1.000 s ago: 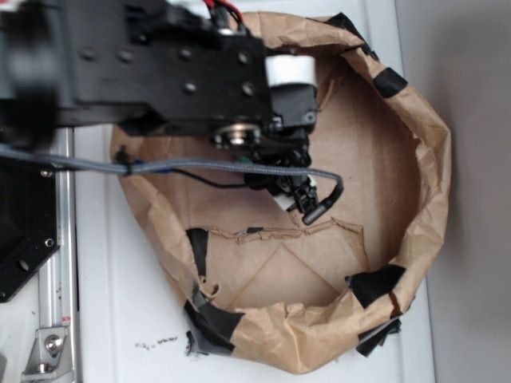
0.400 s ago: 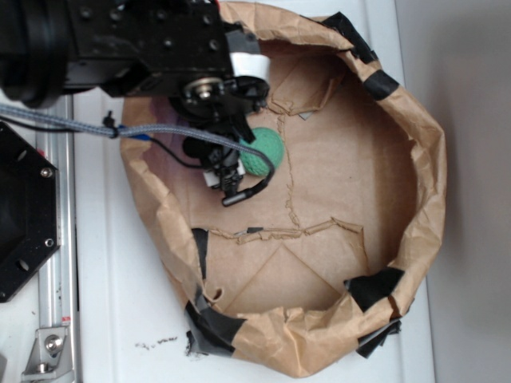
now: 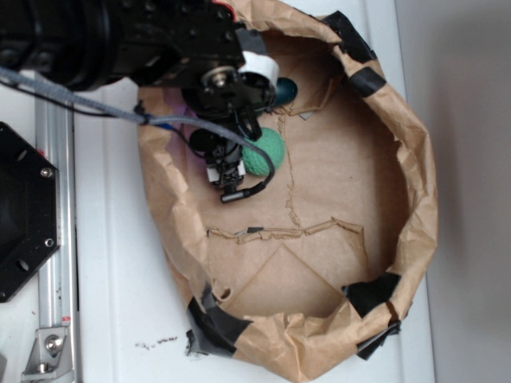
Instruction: Grab the plastic pickle.
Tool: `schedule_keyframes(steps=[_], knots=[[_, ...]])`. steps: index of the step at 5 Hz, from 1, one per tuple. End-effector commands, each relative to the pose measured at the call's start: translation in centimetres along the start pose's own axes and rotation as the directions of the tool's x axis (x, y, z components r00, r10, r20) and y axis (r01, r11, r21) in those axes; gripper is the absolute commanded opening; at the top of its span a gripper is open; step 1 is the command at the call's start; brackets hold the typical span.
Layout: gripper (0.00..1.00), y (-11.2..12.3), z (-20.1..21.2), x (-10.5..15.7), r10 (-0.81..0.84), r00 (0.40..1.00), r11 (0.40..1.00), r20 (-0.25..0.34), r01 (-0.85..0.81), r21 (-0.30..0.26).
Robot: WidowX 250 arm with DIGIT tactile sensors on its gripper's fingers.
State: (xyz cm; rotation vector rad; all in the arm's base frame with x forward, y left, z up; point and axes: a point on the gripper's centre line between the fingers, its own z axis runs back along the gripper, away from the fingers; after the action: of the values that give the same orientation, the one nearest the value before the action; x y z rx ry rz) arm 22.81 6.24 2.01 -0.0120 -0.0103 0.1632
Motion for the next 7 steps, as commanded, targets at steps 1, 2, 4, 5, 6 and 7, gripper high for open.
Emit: schedule_keyframes(steps=[1, 2, 4, 5, 6, 7], knots=[[1.00, 2.1, 0.2, 1.7, 0.099, 0.995, 0.995, 0.015, -0.098, -0.023], [0.00, 2.3, 0.1, 1.8, 0.150, 0.988, 0.989, 0.028, -0.150, -0.016], [1.00, 2.3, 1.2, 1.3, 0.105, 0.994, 0.994, 0.042, -0.104, -0.039], [1.00, 2.2, 3.5, 1.4, 0.101, 0.987, 0.991, 0.124, -0.090, -0.096], [1.00, 2.0, 4.8, 2.4, 0.129, 0.971, 0.991, 0.199, -0.121, -0.052], [1.00, 2.1, 4.8, 3.8, 0.180, 0.950, 0.982, 0.253, -0.191, 0.018]])
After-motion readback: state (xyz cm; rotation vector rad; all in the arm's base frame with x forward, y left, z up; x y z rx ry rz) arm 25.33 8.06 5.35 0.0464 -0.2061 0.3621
